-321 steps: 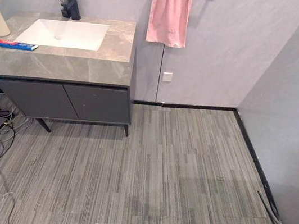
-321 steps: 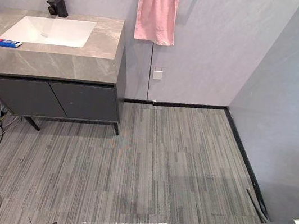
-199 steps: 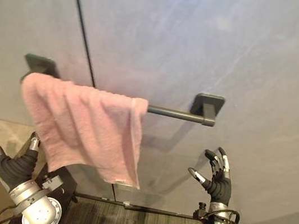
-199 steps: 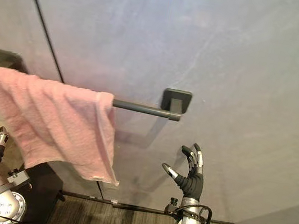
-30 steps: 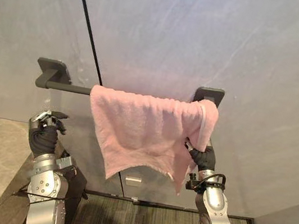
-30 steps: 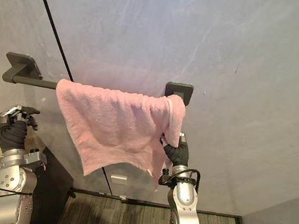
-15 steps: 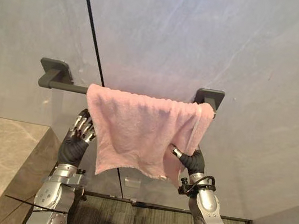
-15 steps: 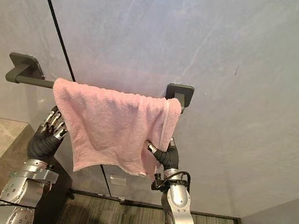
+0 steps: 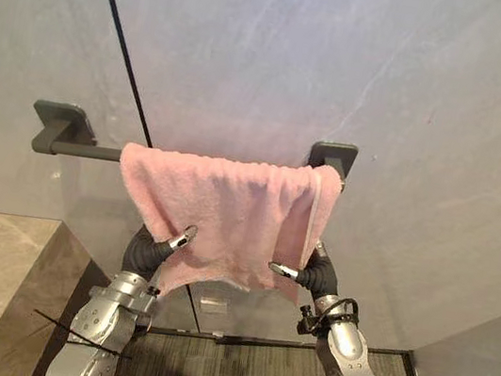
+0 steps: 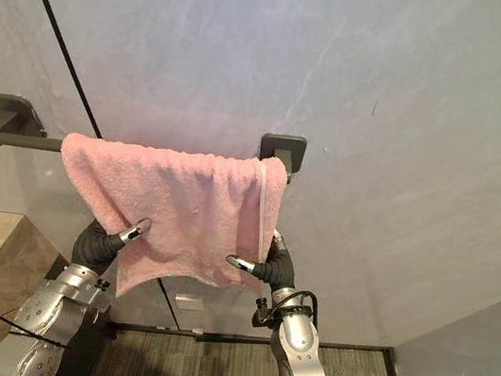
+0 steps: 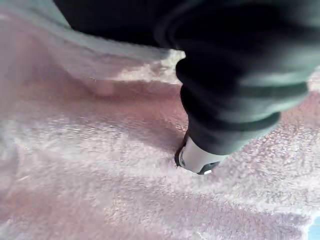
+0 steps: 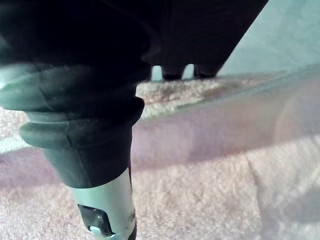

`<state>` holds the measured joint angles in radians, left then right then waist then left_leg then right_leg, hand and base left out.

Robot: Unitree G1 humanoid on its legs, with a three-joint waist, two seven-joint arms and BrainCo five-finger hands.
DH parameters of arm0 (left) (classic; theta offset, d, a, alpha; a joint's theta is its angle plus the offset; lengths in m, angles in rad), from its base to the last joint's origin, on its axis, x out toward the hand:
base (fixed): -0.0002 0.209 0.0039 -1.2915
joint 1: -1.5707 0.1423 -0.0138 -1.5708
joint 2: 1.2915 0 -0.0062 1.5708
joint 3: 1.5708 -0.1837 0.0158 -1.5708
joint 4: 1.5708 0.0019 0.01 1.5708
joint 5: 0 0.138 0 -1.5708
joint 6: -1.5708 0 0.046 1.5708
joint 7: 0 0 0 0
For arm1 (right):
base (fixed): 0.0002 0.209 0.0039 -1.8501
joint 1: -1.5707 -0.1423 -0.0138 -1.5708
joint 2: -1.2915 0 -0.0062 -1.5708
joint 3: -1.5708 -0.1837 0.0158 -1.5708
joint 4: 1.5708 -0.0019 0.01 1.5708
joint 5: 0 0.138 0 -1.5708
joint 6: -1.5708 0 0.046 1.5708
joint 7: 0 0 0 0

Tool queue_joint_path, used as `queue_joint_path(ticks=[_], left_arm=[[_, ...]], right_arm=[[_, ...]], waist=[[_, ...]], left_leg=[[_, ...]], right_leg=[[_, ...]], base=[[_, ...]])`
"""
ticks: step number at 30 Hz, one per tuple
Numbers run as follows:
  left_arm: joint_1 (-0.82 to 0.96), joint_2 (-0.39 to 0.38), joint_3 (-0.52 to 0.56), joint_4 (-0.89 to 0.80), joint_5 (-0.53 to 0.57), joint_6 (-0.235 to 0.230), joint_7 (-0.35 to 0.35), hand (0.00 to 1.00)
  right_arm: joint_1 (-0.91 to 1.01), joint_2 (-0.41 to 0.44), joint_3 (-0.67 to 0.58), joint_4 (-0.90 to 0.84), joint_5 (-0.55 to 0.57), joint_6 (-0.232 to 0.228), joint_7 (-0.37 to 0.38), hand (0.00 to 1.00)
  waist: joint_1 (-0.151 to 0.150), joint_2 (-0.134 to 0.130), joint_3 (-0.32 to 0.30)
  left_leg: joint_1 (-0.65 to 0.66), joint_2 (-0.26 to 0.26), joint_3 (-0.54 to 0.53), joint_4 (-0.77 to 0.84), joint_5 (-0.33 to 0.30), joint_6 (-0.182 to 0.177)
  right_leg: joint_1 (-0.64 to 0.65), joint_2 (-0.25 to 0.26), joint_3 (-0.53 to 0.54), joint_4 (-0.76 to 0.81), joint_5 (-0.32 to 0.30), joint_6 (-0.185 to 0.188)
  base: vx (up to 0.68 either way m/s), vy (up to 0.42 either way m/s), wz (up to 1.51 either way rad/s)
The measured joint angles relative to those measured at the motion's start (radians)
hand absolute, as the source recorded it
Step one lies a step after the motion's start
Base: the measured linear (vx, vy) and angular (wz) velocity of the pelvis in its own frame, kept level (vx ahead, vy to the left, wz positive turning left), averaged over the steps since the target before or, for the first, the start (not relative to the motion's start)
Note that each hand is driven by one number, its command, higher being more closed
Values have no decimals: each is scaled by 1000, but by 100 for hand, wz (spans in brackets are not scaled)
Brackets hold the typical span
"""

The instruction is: Organize washtable

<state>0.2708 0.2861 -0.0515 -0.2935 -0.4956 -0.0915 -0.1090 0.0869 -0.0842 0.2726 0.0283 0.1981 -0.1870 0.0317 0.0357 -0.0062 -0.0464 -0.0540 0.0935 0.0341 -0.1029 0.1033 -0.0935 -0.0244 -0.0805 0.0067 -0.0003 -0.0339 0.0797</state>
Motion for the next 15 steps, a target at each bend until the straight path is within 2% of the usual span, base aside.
queue_joint_path(ticks=[1,6,9,15], left_arm=[[-14,-3,-1,0,15,0,5,100],[-25,-37,4,-1,83,-5,47,100],[-36,-100,27,-7,160,-15,87,100],[-36,-153,83,-14,192,-27,110,100]], right_arm=[[0,0,0,0,0,0,5,100],[0,0,1,-3,-1,0,13,100],[0,1,1,-8,-3,0,13,100],[0,24,1,-15,-4,0,16,100]], waist=[[0,1,-1],[1,4,-7],[2,4,-7],[2,7,-11]], left_leg=[[0,0,1,0,0,0],[-1,2,14,0,-2,-1],[-1,4,17,0,-1,-1],[-1,4,5,0,-1,-1]], right_leg=[[-1,0,2,-1,0,0],[-9,2,15,-1,4,0],[-10,4,18,-1,4,0],[-6,4,12,-1,5,0]], base=[[-16,-15,-4],[-2,-9,-8],[-4,-8,-3],[-1,-6,3]])
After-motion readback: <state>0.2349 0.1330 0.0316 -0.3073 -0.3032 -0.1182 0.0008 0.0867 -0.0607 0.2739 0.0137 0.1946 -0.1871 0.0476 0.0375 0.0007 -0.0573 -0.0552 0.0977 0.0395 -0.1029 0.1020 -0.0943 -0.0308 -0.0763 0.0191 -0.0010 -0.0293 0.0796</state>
